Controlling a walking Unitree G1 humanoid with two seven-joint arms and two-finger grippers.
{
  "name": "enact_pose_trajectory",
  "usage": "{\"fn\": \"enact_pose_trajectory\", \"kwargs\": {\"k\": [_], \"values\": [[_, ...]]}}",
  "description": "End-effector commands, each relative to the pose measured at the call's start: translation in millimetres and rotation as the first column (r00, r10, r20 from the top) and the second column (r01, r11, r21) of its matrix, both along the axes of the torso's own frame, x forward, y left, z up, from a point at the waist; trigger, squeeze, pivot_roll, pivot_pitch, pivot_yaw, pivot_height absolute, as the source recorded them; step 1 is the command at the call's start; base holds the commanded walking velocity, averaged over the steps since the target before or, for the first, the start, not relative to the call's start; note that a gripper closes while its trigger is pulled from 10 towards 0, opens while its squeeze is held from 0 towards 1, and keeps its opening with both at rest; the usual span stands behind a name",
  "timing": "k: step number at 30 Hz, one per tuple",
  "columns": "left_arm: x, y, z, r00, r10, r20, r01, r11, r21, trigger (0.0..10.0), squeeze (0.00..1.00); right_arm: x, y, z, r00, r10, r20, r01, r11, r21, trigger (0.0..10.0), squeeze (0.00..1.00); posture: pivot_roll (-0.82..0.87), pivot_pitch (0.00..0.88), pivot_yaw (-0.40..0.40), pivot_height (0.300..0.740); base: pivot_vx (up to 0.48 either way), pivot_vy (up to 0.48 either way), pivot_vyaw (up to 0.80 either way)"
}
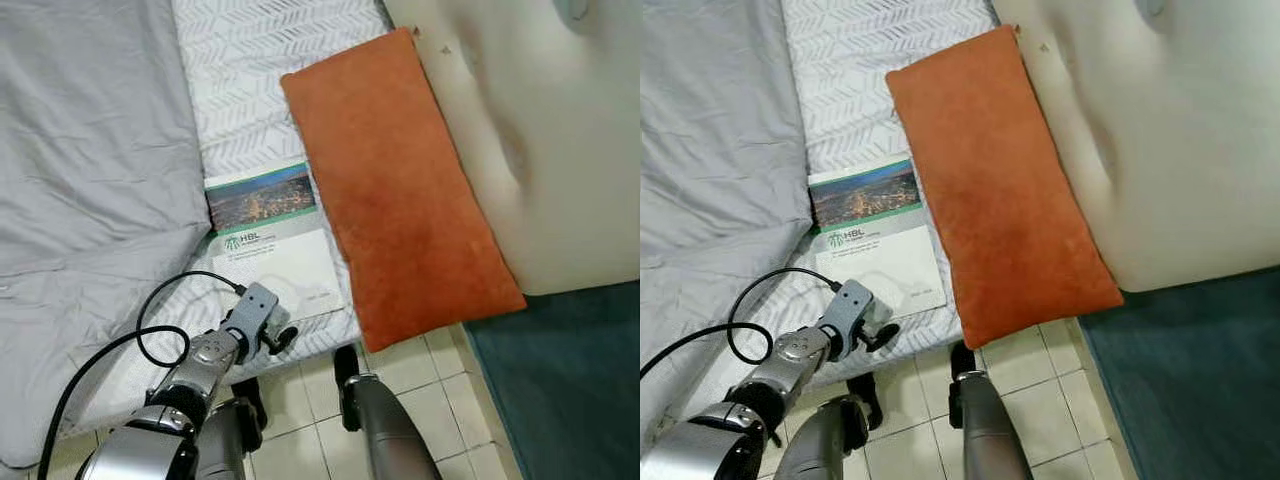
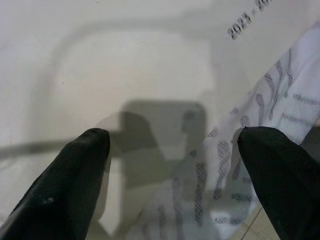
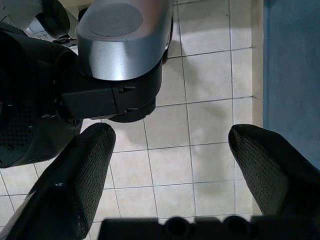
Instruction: Clean up the room
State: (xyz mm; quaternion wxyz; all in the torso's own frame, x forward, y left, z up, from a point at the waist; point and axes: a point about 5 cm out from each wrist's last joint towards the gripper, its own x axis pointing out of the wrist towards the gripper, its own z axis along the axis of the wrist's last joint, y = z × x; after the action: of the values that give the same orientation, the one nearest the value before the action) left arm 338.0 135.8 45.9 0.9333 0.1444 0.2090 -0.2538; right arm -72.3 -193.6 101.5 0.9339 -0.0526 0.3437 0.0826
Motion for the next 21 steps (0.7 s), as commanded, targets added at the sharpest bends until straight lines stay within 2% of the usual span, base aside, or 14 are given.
{"fn": "enact_pose_trajectory", "kwargs": {"k": [1,5,10,16,19,21], "values": [[-18.2,-1.7,-25,0.992,0.022,-0.125,-0.024,1.000,-0.016,10.0,0.00,-10.4,-4.4,-5,0.998,-0.006,-0.064,0.005,1.000,-0.012,10.0,0.00,-0.47,0.639,-0.082,0.740,0.000,0.000,0.00],[-19.3,-13.1,-26,0.991,0.012,-0.130,-0.016,0.999,-0.030,10.0,0.00,-10.9,-4.1,-8,0.998,-0.005,-0.069,0.004,1.000,-0.013,10.0,0.00,-0.47,0.635,-0.078,0.740,0.000,0.000,0.00],[-19.2,-17.0,-26,0.991,0.020,-0.135,-0.027,0.999,-0.048,10.0,0.00,-10.5,-4.0,-8,0.998,-0.006,-0.068,0.005,1.000,-0.013,10.0,0.00,-0.47,0.637,-0.075,0.740,0.000,0.000,0.00],[-21.8,-35.3,-28,0.988,0.004,-0.154,-0.017,0.996,-0.082,10.0,0.00,-11.2,-4.8,-10,0.997,0.000,-0.073,-0.001,1.000,-0.014,10.0,0.00,-0.48,0.633,-0.080,0.740,0.000,0.000,0.00],[-22.0,-41.5,-28,0.987,0.013,-0.161,-0.031,0.994,-0.108,10.0,0.00,-10.7,-5.2,-9,0.997,0.002,-0.072,-0.004,1.000,-0.015,10.0,0.00,-0.48,0.635,-0.083,0.740,0.000,0.000,0.00],[-21.7,-51.0,-26,0.984,0.026,-0.176,-0.055,0.986,-0.159,10.0,0.00,-11.2,-5.8,-9,0.997,0.006,-0.073,-0.007,1.000,-0.018,10.0,0.00,-0.49,0.635,-0.084,0.740,0.000,0.000,0.00]]}}
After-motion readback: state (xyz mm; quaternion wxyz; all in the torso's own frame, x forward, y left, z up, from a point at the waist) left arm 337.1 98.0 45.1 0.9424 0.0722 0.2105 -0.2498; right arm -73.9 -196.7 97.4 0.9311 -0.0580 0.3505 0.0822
